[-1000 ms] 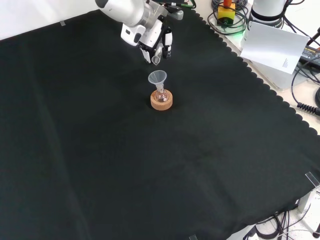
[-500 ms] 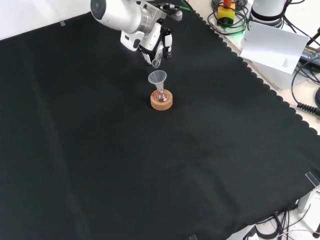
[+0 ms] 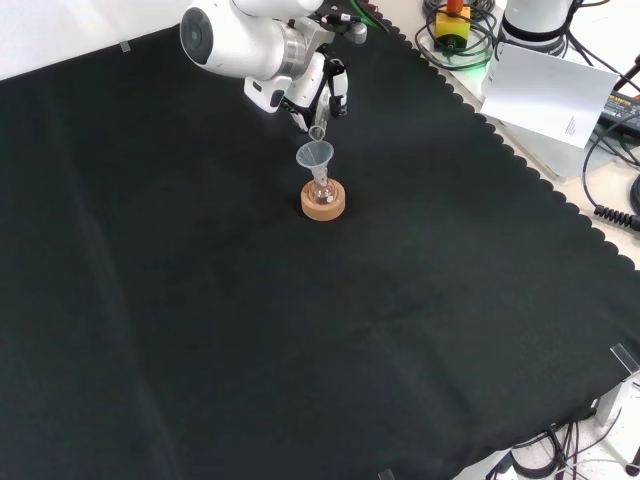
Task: Pour the water from the graduated cylinder into the round-bottom flask.
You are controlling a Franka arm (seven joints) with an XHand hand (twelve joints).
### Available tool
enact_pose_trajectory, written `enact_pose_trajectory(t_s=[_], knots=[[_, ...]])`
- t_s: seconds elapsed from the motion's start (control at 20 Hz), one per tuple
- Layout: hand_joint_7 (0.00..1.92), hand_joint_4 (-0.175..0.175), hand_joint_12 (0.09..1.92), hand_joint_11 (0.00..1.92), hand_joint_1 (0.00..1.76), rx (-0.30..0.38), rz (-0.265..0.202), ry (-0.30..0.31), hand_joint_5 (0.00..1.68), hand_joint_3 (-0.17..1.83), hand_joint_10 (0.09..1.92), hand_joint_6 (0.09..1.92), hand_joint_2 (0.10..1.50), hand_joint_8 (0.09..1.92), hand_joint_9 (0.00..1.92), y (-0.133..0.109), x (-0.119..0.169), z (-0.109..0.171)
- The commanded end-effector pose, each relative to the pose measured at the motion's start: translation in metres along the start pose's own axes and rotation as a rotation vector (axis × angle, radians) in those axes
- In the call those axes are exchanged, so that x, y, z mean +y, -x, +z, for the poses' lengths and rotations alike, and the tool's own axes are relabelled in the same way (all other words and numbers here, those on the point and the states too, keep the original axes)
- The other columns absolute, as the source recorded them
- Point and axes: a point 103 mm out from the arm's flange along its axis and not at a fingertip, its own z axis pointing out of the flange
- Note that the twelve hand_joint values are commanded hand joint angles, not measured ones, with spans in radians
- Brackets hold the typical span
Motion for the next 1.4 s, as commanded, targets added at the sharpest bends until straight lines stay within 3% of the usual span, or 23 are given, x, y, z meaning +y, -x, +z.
enact_pose_trajectory(t_s=[0.05, 1.4], knots=[[1.09, -0.175, 0.73, 1.21, 1.28, -0.018, 0.029, -0.033, 1.05, 0.0, 0.09, 0.89, 1.07, 0.86, 1.46, -0.003, -0.005, -0.001], [1.08, -0.175, 0.73, 1.21, 1.28, -0.081, 0.126, -0.167, 1.05, 0.0, 0.09, 0.89, 1.08, 0.87, 1.46, -0.013, -0.013, -0.015]])
